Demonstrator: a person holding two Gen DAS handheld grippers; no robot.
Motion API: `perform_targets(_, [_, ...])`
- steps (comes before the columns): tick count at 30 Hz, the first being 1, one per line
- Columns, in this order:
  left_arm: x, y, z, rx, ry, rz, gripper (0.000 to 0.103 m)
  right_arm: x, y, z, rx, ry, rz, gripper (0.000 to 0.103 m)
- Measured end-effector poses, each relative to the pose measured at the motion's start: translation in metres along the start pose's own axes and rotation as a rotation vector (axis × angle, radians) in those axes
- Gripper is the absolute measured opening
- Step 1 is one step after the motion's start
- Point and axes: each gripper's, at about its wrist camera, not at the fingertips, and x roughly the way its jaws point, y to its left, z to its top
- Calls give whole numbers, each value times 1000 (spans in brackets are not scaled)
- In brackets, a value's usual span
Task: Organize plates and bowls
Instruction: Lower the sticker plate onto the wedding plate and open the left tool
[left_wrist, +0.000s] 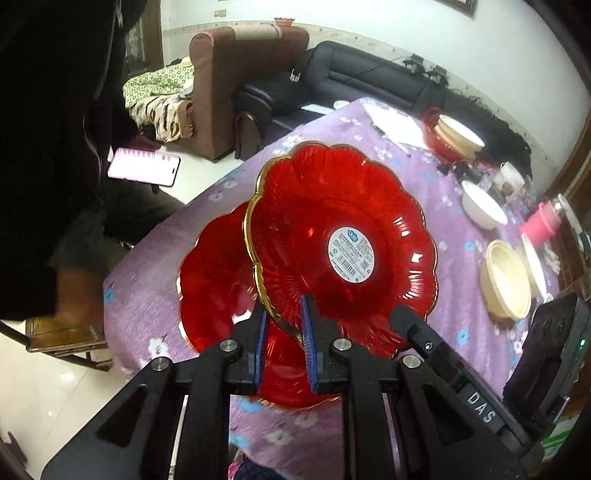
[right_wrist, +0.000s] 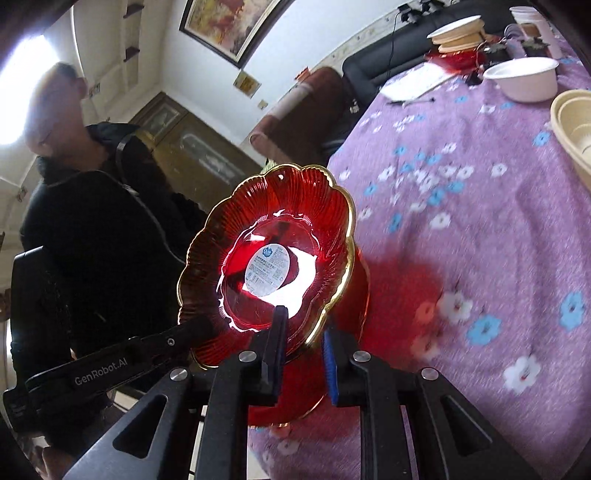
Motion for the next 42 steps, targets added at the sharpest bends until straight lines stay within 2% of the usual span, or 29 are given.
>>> perform_targets(6, [9,12,-8,-9,44,-1,17,10,-1,-8,13,58,1,17])
perform_targets(14, [14,18,-15,0,66,-3,20,15,3,-13,-3,81,-15,17])
perform_targets(29, [22,26,-16,-12,109,-32,23,15,15,-14,-57,56,-44,20])
perform_targets(42, [16,33,-17,-14,142,-45,26,21,19,-13,-68,80,-35,23])
